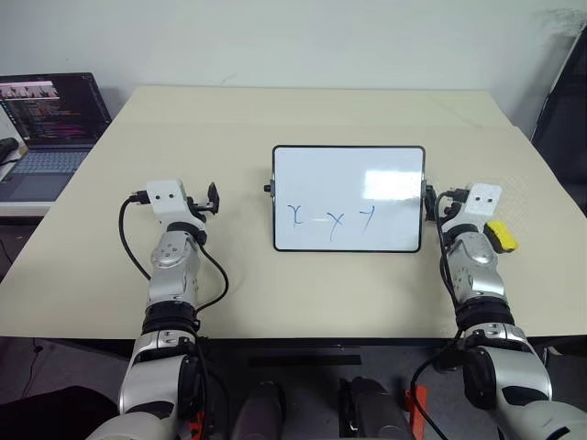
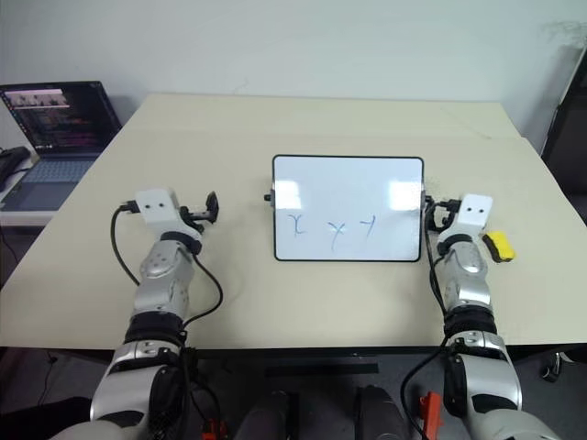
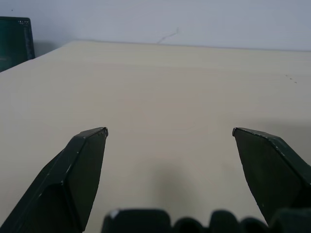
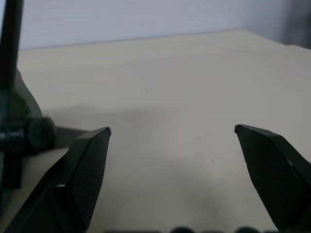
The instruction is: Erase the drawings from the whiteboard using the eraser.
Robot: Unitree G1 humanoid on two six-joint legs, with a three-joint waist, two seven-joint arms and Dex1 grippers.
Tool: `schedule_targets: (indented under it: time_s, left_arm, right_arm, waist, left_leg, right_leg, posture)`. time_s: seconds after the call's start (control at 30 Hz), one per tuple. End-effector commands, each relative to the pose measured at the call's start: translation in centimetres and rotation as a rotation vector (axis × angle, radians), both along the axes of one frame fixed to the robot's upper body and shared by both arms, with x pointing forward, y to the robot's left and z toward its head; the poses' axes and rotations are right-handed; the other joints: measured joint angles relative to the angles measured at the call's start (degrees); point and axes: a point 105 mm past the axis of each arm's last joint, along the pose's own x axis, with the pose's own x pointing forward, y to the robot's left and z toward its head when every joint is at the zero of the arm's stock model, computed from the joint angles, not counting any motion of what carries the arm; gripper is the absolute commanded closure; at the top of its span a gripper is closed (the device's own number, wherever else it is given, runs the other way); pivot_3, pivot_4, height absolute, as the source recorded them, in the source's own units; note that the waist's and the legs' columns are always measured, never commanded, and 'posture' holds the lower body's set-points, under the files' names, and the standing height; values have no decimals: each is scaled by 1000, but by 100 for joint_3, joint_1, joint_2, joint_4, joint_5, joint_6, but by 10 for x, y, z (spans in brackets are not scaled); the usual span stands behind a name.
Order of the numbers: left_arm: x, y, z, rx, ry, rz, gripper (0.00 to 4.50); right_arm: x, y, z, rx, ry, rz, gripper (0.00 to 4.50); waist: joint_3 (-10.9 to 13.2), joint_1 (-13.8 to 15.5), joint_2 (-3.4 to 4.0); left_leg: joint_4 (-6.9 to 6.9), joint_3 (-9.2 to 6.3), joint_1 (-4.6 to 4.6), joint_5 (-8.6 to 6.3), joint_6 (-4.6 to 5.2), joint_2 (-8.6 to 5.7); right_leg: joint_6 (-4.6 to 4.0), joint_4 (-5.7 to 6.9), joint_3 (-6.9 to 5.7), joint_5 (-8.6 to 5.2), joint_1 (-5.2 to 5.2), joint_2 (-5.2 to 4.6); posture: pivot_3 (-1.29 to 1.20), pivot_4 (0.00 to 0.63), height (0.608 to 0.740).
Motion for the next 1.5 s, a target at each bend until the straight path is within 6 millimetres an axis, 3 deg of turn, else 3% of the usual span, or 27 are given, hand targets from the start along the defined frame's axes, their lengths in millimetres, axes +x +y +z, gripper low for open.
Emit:
schedule_targets:
  time_s: [0.03,0.13,0.33,0.77,0.97,1.13,1.2,1.3,1.37,1.5]
  left_arm:
    - [-3,6,15,30,-53,15,0]
    - [-8,13,10,8,-52,45,0]
    - [-6,1,0,36,-14,-9,0]
    - [-7,-15,7,89,-24,-64,0]
    - [-12,-15,24,147,-60,-133,0]
    - [-25,-16,66,202,-103,-313,0]
    - [-33,-22,84,225,-112,-415,0]
    - [-54,-49,111,299,-70,-684,0]
    - [-70,-71,111,355,8,-855,0]
    - [-93,-108,111,373,74,-1085,0]
  right_arm:
    - [5,7,14,10,-49,22,42]
    - [6,7,13,31,-49,9,42]
    - [7,5,17,29,-62,4,42]
    - [6,-4,18,2,-61,-5,42]
    - [3,-14,33,-13,-92,6,42]
    - [0,-27,57,-64,-82,60,42]
    - [-2,-30,64,-84,-50,103,42]
    - [-9,-44,82,-138,11,152,42]
    - [-14,-52,92,-148,25,175,42]
    - [-23,-61,92,-230,110,224,42]
  waist:
    - [0,-2,0]
    - [0,-44,0]
    - [0,-37,0]
    - [0,-45,0]
    - [0,-53,0]
    - [0,-70,0]
    - [0,-84,0]
    - [1,-98,1]
    - [1,-85,0]
    - [1,-92,1]
  left_leg:
    - [0,0,0,0,0,0]
    - [0,3,4,0,0,1]
    - [0,2,3,0,0,1]
    - [0,3,3,0,0,1]
    - [0,3,3,0,0,1]
    - [0,3,2,0,0,2]
    - [0,4,1,0,0,2]
    - [0,3,0,0,0,2]
    - [0,3,-1,0,1,2]
    - [1,8,3,-1,2,2]
  right_leg:
    - [0,0,0,0,0,0]
    - [0,1,2,0,0,1]
    - [0,2,2,1,0,1]
    - [0,3,3,1,0,1]
    - [0,4,3,1,0,0]
    - [0,4,3,1,-1,1]
    - [0,3,4,0,-1,1]
    - [0,3,3,0,-1,1]
    - [0,1,3,0,-2,1]
    - [12,-4,5,-7,2,0]
  posture:
    - [0,150,740]
    - [0,150,740]
    - [0,150,740]
    - [0,150,740]
    - [0,150,740]
    - [0,150,740]
    - [0,150,740]
    - [0,150,740]
    - [0,150,740]
    - [0,150,740]
